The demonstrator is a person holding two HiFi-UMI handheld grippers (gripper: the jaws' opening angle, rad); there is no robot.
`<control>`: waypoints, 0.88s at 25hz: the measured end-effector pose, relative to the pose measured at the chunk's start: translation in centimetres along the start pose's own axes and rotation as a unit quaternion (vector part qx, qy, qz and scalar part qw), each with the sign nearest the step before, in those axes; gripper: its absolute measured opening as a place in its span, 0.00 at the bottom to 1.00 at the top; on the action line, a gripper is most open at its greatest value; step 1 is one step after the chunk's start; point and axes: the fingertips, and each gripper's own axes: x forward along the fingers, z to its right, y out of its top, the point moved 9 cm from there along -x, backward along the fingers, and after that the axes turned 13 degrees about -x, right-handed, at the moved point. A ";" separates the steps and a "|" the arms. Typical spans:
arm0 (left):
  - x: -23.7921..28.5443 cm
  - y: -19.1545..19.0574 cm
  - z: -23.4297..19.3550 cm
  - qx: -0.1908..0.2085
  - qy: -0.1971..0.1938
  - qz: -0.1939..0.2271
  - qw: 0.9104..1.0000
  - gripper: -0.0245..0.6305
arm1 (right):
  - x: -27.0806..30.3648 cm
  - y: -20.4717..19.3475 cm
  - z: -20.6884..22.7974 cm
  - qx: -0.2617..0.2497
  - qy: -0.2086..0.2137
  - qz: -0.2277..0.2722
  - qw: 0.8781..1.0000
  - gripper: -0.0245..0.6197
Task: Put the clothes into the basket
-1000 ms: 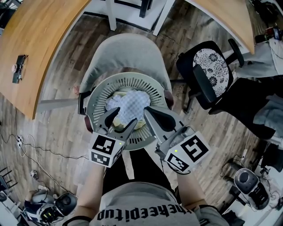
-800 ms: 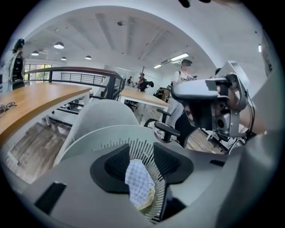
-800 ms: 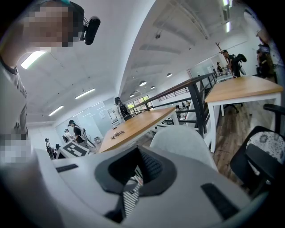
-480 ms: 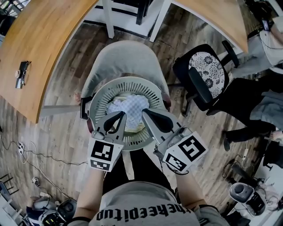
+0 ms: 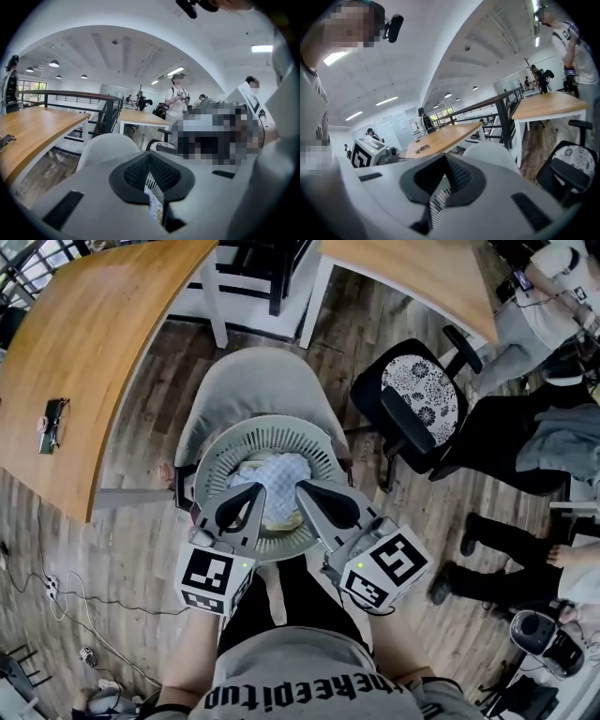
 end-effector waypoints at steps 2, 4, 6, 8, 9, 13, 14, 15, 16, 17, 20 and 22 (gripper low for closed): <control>-0.6 0.4 0.2 0.004 -0.009 0.004 1.000 0.06 | -0.3 0.4 -0.7 -0.002 -0.008 0.006 1.000 0.05; -1.2 0.9 0.3 0.012 -0.019 0.009 1.000 0.06 | -0.5 0.7 -1.3 -0.004 -0.017 0.013 1.000 0.05; -1.8 1.3 0.6 0.019 -0.028 0.012 0.999 0.06 | -0.9 1.0 -2.0 -0.006 -0.024 0.018 1.000 0.05; -2.6 1.5 1.1 0.024 -0.036 0.016 0.999 0.06 | -1.3 1.2 -2.7 -0.008 -0.029 0.023 0.999 0.05; -2.9 1.6 1.3 0.026 -0.041 0.019 0.999 0.06 | -1.5 1.3 -3.0 -0.009 -0.032 0.025 0.999 0.05; -4.2 2.2 2.0 0.037 -0.056 0.028 0.997 0.06 | -2.5 1.9 -4.1 -0.015 -0.047 0.035 0.998 0.05; -4.5 2.3 2.2 0.042 -0.059 0.031 0.997 0.06 | -2.7 2.1 -4.4 -0.016 -0.051 0.038 0.998 0.05; -4.8 2.5 2.4 0.046 -0.063 0.033 0.996 0.06 | -2.9 2.2 -4.7 -0.018 -0.055 0.041 0.998 0.05; -5.2 2.6 2.6 0.049 -0.067 0.036 0.996 0.06 | -3.2 2.3 -5.0 -0.019 -0.058 0.043 0.997 0.05; -5.5 2.6 2.8 0.051 -0.071 0.039 0.995 0.06 | -3.4 2.4 -5.3 -0.021 -0.061 0.046 0.997 0.05; -6.6 3.0 3.4 0.054 -0.085 0.050 0.994 0.06 | -4.1 2.6 -6.2 -0.025 -0.070 0.053 0.996 0.05; -7.3 3.4 3.8 0.061 -0.094 0.058 0.992 0.06 | -4.5 2.8 -6.8 -0.028 -0.075 0.058 0.995 0.05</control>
